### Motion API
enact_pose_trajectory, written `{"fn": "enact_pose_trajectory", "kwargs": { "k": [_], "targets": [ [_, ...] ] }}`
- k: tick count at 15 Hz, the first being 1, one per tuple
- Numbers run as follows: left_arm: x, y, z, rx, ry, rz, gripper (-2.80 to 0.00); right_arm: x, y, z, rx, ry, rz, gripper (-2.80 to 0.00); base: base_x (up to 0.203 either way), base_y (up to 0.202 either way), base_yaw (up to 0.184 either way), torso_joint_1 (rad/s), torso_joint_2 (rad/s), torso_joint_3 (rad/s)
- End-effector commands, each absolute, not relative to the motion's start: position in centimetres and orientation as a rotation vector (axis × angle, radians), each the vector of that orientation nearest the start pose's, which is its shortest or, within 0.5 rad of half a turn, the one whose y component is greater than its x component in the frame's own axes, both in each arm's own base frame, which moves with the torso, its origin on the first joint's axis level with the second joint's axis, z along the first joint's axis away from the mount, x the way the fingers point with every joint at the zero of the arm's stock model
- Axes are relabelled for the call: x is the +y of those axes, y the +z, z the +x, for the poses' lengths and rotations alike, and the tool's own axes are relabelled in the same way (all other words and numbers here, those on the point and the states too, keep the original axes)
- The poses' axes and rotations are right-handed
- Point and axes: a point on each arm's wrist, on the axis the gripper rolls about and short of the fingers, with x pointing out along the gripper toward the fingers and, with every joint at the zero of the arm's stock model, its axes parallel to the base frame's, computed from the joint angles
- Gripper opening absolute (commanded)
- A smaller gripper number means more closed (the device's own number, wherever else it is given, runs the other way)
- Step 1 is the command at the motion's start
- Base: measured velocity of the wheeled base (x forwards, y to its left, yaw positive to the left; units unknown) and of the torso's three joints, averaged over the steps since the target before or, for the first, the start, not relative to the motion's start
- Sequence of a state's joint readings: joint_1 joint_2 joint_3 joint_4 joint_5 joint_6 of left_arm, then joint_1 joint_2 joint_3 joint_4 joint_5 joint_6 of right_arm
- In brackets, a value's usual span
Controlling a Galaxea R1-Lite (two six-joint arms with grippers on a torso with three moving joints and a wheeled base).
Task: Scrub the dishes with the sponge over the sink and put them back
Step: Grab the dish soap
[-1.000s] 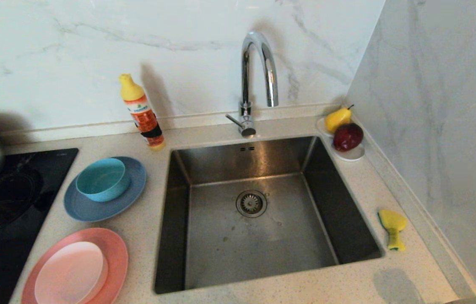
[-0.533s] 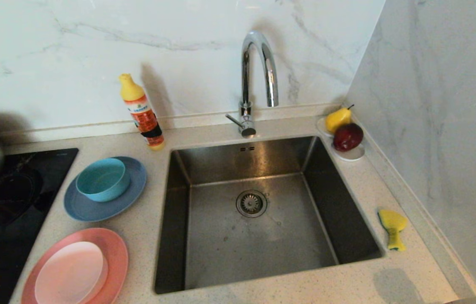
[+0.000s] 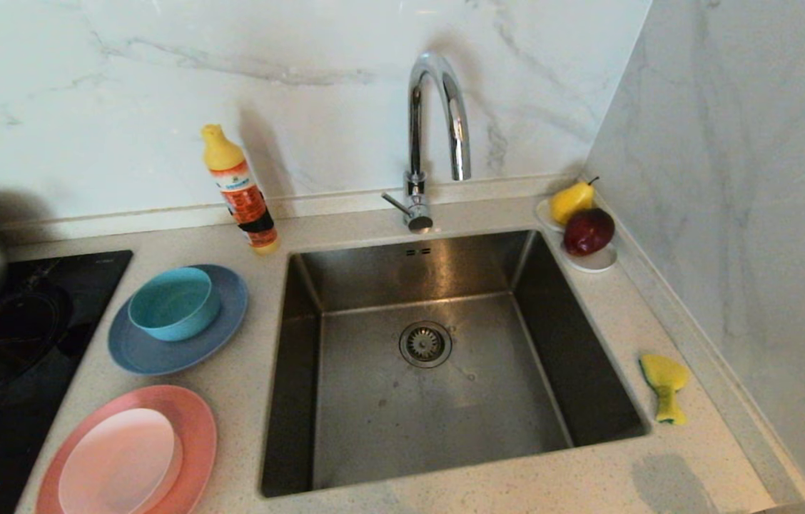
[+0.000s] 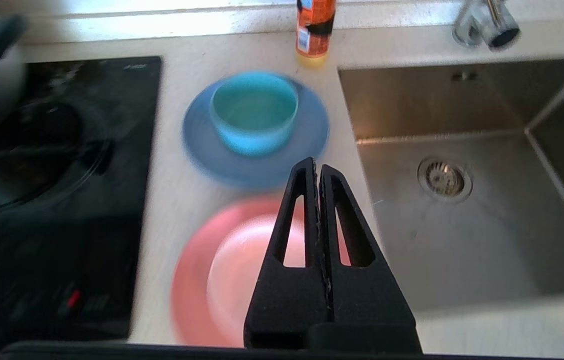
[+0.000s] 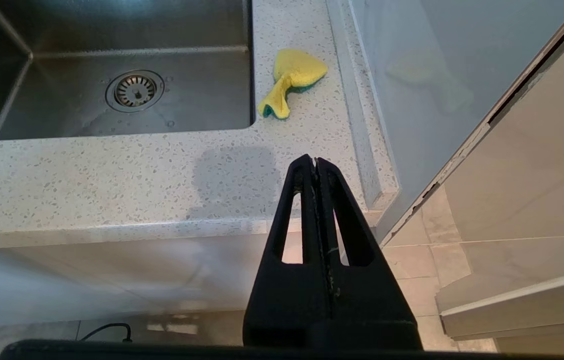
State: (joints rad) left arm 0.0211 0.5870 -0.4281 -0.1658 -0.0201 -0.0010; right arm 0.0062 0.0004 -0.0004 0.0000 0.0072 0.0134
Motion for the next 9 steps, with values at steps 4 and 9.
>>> {"fn": "enact_pose_trajectory", "kwargs": {
  "k": [4,9],
  "targets": [
    [0.4,21.0,18.9,0.242,0.010,-0.035,-2.80,0.0,7.5,-2.3,0.000,0.014,0.014,-2.80,0.000,0.000,0.000,0.000,0.00,0.000],
    [0.0,18.9,25.3,0.217,0.007,-0.045,0.00,0.0,7.6,-2.3,-0.001,0.014,0.014,-2.80,0.000,0.000,0.000,0.000,0.00,0.000]
  ]
}}
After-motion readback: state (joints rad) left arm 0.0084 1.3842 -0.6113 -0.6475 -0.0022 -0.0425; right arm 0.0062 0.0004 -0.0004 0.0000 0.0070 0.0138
